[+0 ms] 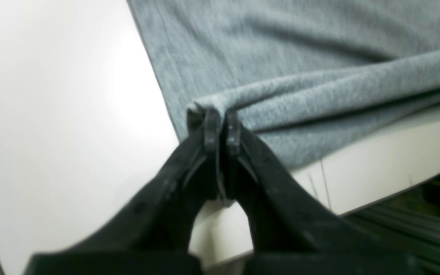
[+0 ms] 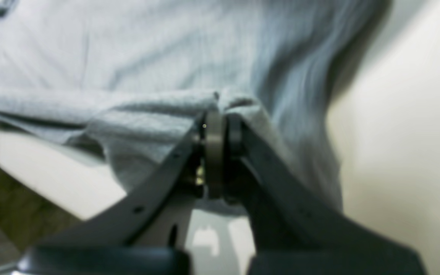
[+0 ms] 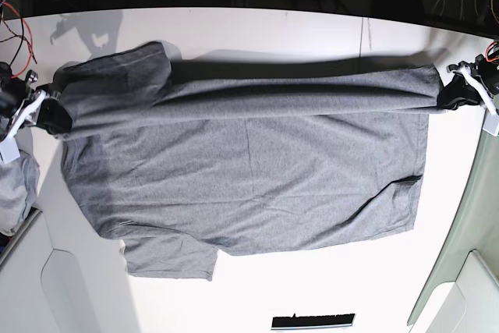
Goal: Layout the t-shirt on the table in an organized manner, then fold the t-shirt properly
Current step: 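Pull the held shirt edge apart with both grippers to straighten it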
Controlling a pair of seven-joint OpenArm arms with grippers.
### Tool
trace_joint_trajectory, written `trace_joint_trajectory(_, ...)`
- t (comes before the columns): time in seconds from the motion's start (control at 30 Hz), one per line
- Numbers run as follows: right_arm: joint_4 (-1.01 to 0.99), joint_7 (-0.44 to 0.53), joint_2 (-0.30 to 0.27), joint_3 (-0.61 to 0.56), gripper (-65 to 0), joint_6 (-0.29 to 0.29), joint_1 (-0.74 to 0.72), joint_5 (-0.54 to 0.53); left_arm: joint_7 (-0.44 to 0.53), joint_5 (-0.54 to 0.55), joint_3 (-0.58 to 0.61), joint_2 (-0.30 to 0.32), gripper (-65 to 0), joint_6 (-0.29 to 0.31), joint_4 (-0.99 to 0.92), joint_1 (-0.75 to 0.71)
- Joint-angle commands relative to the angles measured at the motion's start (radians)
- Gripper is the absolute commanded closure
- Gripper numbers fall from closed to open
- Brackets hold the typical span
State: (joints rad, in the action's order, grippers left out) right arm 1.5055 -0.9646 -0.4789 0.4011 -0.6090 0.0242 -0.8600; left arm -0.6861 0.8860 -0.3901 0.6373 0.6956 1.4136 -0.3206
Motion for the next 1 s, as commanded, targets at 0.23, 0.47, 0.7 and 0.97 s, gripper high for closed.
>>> trace_joint_trajectory(0.23,-0.065,0.016,-0.016,-0.136,-37.1,0.021,-0.155,0.053,0.032,-0.048,-0.005,0.019,0.0,0.003,0.013,0.007)
trace_joint_trajectory(0.47,-0.061,-0.132,-0.017,-0.031,-37.1,0.021,-0.106,-0.043,0.031,-0.053,-0.005,0.019,0.0,0.003,0.013,0.007)
trace_joint_trajectory(0.7,-0.061,-0.121,-0.016,0.048,-37.1,0.018,0.107,-0.062,0.032,-0.032,-0.005,0.019,0.0,0.003,0.013,0.008)
trace_joint_trajectory(0.97,-0.072,0.072,0.018,0.048,-37.1,0.023,0.216,0.046,0.028,-0.014,-0.005,-0.006,0.0,0.003,0.013,0.005)
